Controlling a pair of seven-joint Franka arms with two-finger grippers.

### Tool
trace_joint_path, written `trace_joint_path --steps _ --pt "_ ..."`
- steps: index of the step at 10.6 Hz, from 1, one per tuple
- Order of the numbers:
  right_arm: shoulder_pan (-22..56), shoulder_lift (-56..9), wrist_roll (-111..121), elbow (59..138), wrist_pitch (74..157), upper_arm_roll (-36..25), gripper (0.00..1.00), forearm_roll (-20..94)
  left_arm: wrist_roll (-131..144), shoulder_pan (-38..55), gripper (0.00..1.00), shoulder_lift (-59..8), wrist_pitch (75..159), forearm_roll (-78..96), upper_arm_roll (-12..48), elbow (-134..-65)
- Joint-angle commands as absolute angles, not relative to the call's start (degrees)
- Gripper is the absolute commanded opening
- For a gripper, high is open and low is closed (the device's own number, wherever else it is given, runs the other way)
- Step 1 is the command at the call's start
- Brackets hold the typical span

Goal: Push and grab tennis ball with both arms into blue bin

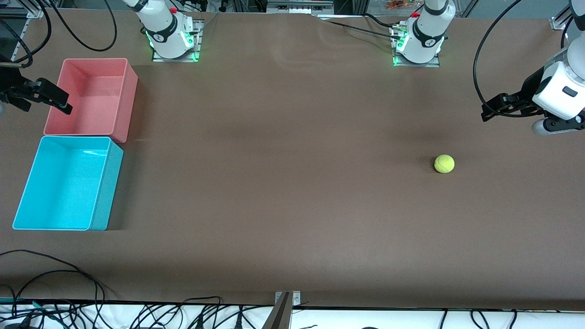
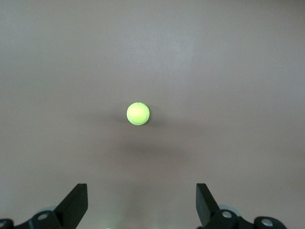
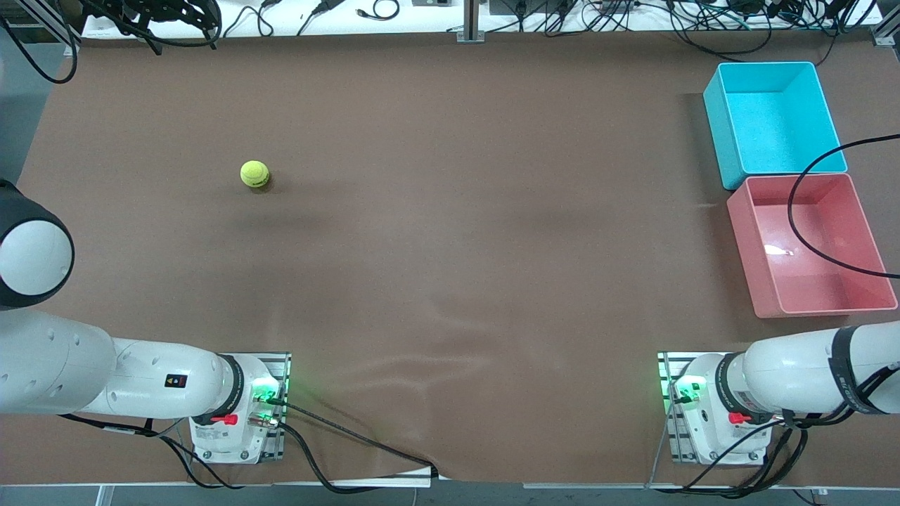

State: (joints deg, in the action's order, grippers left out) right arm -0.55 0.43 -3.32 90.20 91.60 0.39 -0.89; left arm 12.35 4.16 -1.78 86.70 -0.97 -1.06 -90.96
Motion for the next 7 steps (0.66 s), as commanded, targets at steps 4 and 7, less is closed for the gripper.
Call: trace_joint_path --steps 4,7 --pt "-0.5 0.0 -2.2 88.7 88.9 0.6 1.00 -1.9 12.0 2.8 1.00 -1.3 84.1 0.0 -1.9 -83.1" --pt "-0.4 0.1 -2.3 88.7 88.9 0.6 1.00 -2.1 12.4 3.6 1.00 -1.8 81.3 -0.7 -1.1 -83.6"
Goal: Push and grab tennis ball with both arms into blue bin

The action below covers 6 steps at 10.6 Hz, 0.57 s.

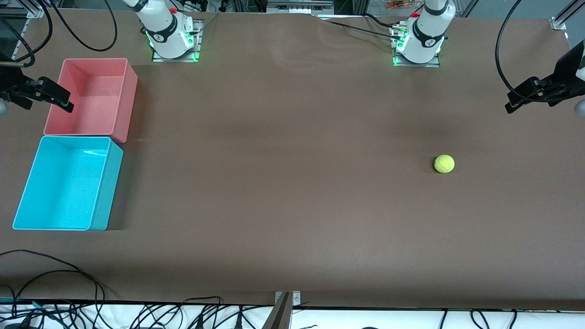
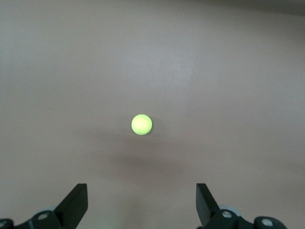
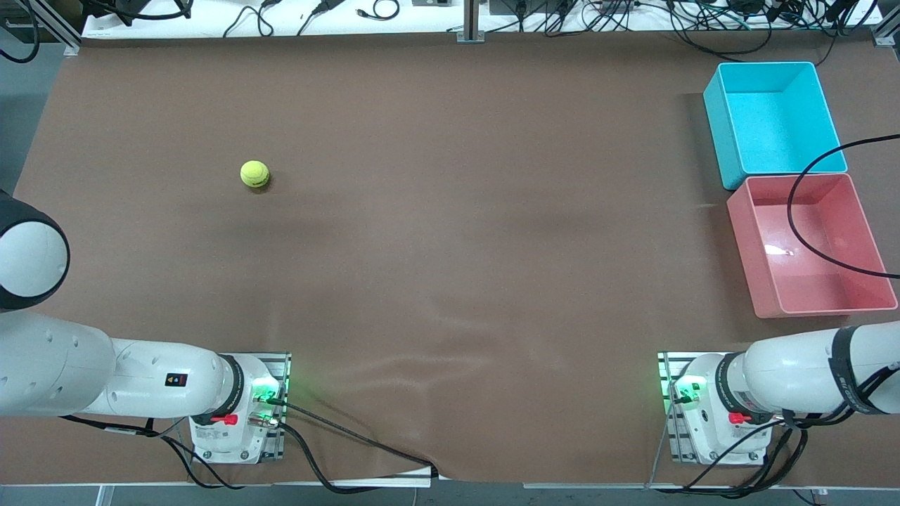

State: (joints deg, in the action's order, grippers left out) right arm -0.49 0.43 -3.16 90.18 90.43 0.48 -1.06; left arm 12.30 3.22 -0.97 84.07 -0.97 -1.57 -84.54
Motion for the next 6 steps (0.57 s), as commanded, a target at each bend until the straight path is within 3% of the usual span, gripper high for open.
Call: trace_joint_path --steps 1,6 --pt "-0.4 0.1 -2.3 88.8 88.9 0.7 1.00 -1.9 12.5 3.7 1.00 -1.9 81.2 -0.6 -1.1 -83.4" --pt "-0.4 0.3 -2.3 89.2 88.9 0.5 1.00 -1.6 12.1 3.8 1.00 -2.0 81.4 -0.2 -0.8 -83.1"
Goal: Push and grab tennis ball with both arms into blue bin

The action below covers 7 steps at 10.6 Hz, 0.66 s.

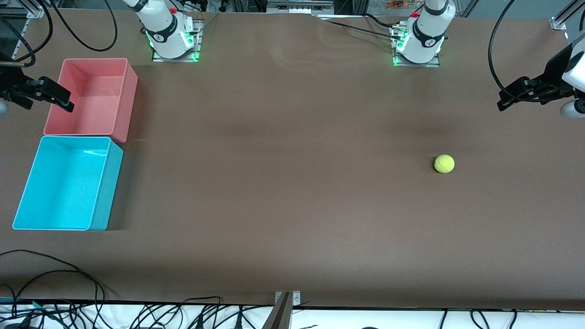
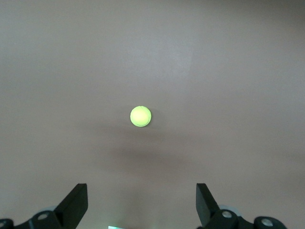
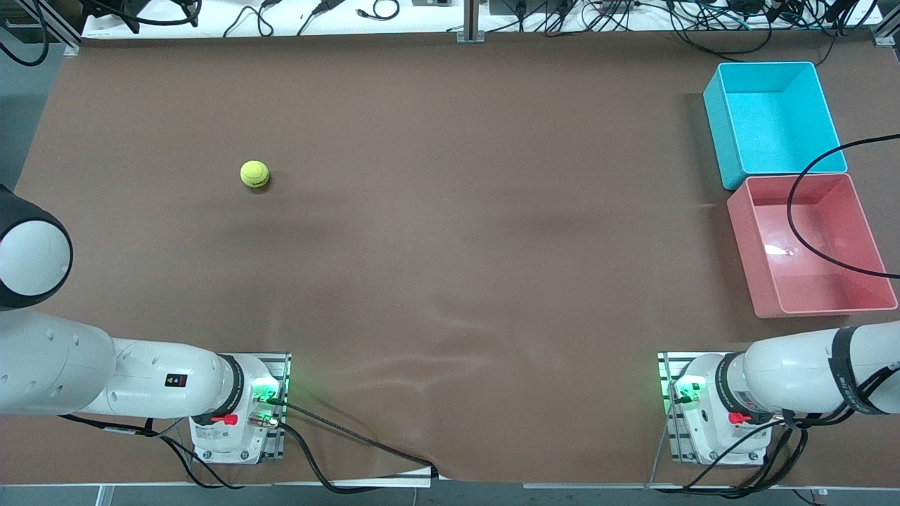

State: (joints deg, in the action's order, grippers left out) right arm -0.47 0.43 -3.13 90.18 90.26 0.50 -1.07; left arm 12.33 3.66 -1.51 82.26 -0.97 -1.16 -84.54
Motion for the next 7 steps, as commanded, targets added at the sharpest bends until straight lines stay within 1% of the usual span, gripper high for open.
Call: trace_joint_path --steps 1,2,4,5,7 --pt "-0.4 0.3 -2.3 89.2 88.9 0.5 1.00 -1.6 12.3 2.6 1.00 -1.5 81.6 -0.7 2.3 -83.7" --pt "-0.4 0.3 -2.3 89.2 88.9 0.5 1.00 -1.7 12.3 0.5 1.00 -1.2 81.7 -0.7 3.6 -83.9" --pt "-0.4 0.3 -2.2 89.2 88.9 0.5 1.00 -1.7 12.3 0.2 1.00 0.8 83.6 -0.6 3.7 -87.2" --pt "-0.4 0.3 -2.2 89.2 88.9 0.5 1.00 -1.7 12.5 0.4 1.00 0.1 82.7 -0.6 3.8 -85.6" --pt "-0.4 0.3 -2.3 89.3 88.9 0.5 1.00 -1.7 12.4 0.3 1.00 -0.2 82.4 -0.6 3.8 -85.7"
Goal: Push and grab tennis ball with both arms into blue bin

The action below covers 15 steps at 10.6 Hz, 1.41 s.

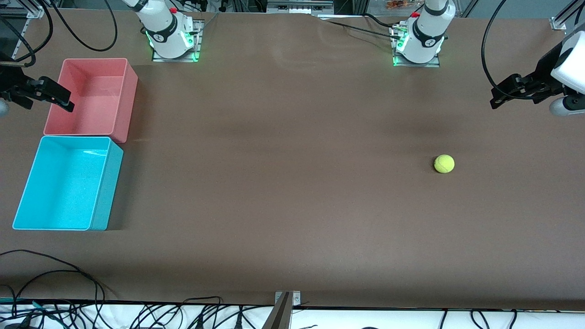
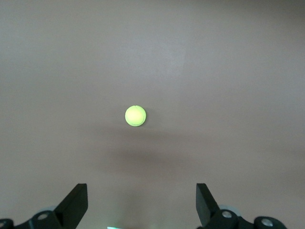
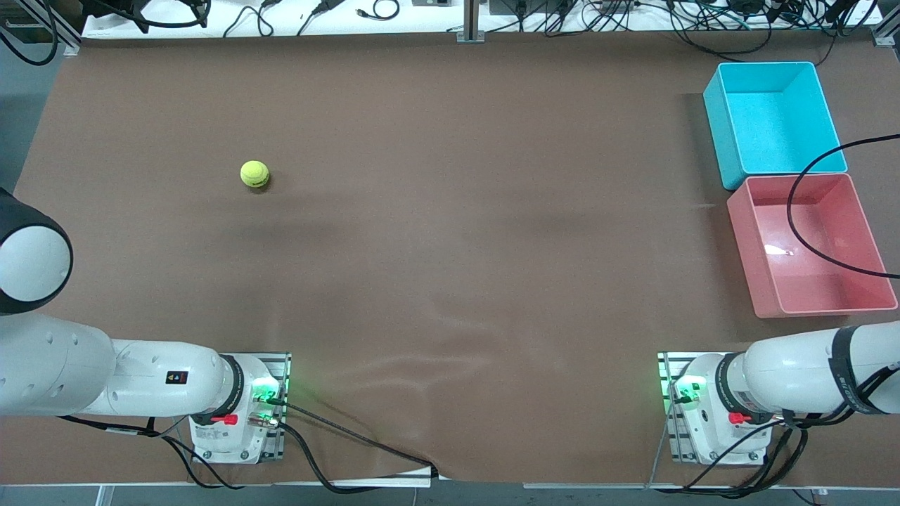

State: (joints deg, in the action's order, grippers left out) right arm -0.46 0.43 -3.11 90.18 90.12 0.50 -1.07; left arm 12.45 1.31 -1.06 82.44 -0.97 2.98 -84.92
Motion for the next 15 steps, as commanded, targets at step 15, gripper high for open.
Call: trace_joint_path --steps 15 --pt "-0.4 0.8 -2.3 90.4 88.9 0.6 1.00 -1.7 12.5 -0.3 1.00 -0.4 81.7 -0.6 3.7 -85.8"
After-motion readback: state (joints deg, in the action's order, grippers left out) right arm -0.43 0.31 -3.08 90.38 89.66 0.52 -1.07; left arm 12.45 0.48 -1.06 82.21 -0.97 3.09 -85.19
